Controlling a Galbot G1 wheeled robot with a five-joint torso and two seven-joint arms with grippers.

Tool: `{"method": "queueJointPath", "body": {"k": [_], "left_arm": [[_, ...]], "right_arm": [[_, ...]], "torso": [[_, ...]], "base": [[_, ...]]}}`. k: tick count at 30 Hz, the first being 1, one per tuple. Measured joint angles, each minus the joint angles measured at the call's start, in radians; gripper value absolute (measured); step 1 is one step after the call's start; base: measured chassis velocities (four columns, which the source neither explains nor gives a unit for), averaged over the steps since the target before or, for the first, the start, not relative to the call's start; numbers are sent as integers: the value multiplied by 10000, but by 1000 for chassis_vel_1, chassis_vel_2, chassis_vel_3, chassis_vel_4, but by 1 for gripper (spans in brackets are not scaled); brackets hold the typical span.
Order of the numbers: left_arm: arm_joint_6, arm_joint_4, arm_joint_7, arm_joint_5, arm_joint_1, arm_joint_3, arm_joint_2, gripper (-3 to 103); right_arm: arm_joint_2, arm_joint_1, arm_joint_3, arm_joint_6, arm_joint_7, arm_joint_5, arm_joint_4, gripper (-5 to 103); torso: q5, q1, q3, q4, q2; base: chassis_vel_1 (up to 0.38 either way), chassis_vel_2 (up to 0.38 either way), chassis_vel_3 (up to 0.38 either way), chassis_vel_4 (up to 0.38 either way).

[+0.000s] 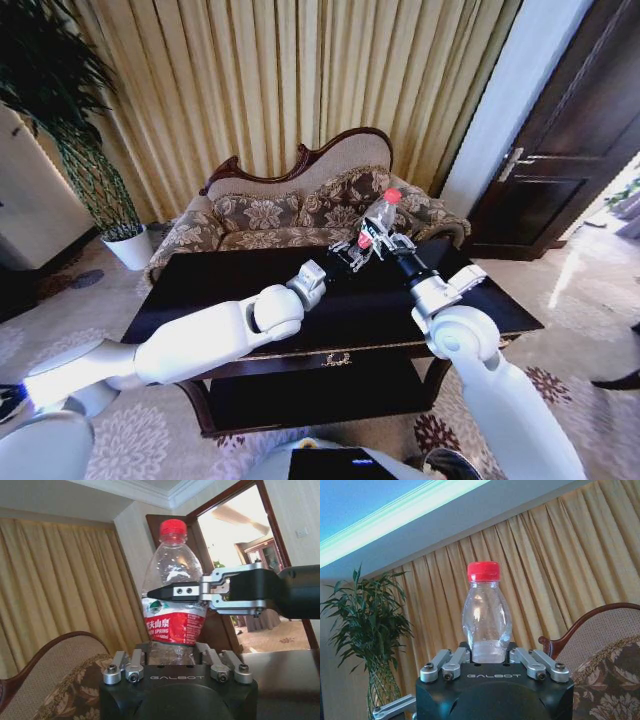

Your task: Move to the front of the table and place the trash on the table into the trash bin.

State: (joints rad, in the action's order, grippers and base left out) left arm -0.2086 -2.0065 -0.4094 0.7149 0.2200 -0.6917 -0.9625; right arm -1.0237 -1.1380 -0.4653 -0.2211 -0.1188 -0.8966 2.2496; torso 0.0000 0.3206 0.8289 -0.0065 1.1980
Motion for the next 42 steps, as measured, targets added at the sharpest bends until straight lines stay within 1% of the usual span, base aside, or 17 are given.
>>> {"method": "queueJointPath", "body": {"k": [2, 5, 8, 10, 11, 12, 14, 20, 26, 29, 30, 33, 34, 37, 38, 41, 42], "left_arm": [[-11, 0, -18, 3, 33, 36, 0, 49], [-52, -3, -73, 79, 109, 182, 21, 66], [-78, -43, -149, 221, 138, 282, 42, 76], [-95, -90, -187, 320, 185, 353, 54, 76], [-110, -175, -229, 496, 285, 472, 75, 87], [-110, -175, -229, 496, 285, 472, 75, 87], [-127, -416, -285, 948, 444, 650, 157, 97], [-220, -971, -269, 2241, 724, 674, 481, 100], [91, -1053, 480, 2401, 1152, 1103, 1049, 100], [401, -894, 1392, 2358, 1680, 1905, 1720, 100], [401, -894, 1392, 2358, 1680, 1905, 1720, 100], [638, -644, 2130, 1922, 2579, 3131, 2594, 100], [638, -644, 2130, 1922, 2579, 3131, 2594, 100], [740, -431, 2330, 1680, 3807, 4667, 3312, 100], [740, -431, 2330, 1680, 3807, 4667, 3312, 100], [747, -163, 2218, 1309, 5366, 6508, 3553, 100], [747, -163, 2218, 1309, 5366, 6508, 3553, 100]], "right_arm": [[0, -14, -14, 0, 0, -3, 2, 27], [0, -57, -49, 4, 2, -7, -13, 27], [-12, -60, -53, 13, 1, -6, -31, 27], [-21, -60, -55, 17, 0, -5, -43, 27], [-31, -60, -61, 20, -7, 0, -73, 27], [-31, -60, -61, 20, -7, 0, -73, 27], [-40, -92, -117, 27, -26, 16, -170, 27], [49, -238, -328, 56, -28, 8, -300, 25], [164, -469, -649, 97, -21, -44, -300, 25], [233, -663, -1004, 127, -17, -148, -389, 25], [233, -663, -1004, 127, -17, -148, -389, 25], [236, -812, -1328, 130, -16, -169, -754, 25], [236, -812, -1328, 130, -16, -169, -754, 25], [236, -802, -1445, 133, -13, -86, -1216, 25], [236, -802, -1445, 133, -13, -86, -1216, 25], [184, -725, -1469, 133, -12, 157, -1638, 25], [184, -725, -1469, 133, -12, 157, -1638, 25]], "torso": [[0, 0, 0, 0, 0], [0, 0, 0, 0, 0], [0, 0, 0, -1, 0], [0, 0, 0, -1, 0], [0, 0, 0, 0, -1], [0, 0, 0, 0, -1], [-3, 0, 0, 2, 0], [0, 0, 0, -1, 0], [0, 0, 0, 0, 0], [-3, 0, 0, -1, 0], [-3, 0, 0, -1, 0], [-3, 0, 0, 1, 0], [-3, 0, 0, 1, 0], [-3, 0, 0, -1, 0], [-3, 0, 0, -1, 0], [2, 0, 0, 3, 0], [2, 0, 0, 3, 0]], "base": [[0, 0, 0, 0], [0, 0, 0, 0], [0, 0, 0, 0], [0, 0, 0, 0], [0, 0, 0, 0], [0, 0, 0, 0], [0, 0, 0, 0], [0, 0, 0, 0], [0, 0, 0, 0], [0, 0, 0, 0], [0, 0, 0, 0], [0, 0, 0, 0], [0, 0, 0, 0], [0, 0, 0, 0], [0, 0, 0, 0], [0, 0, 0, 0], [0, 0, 0, 0]]}}
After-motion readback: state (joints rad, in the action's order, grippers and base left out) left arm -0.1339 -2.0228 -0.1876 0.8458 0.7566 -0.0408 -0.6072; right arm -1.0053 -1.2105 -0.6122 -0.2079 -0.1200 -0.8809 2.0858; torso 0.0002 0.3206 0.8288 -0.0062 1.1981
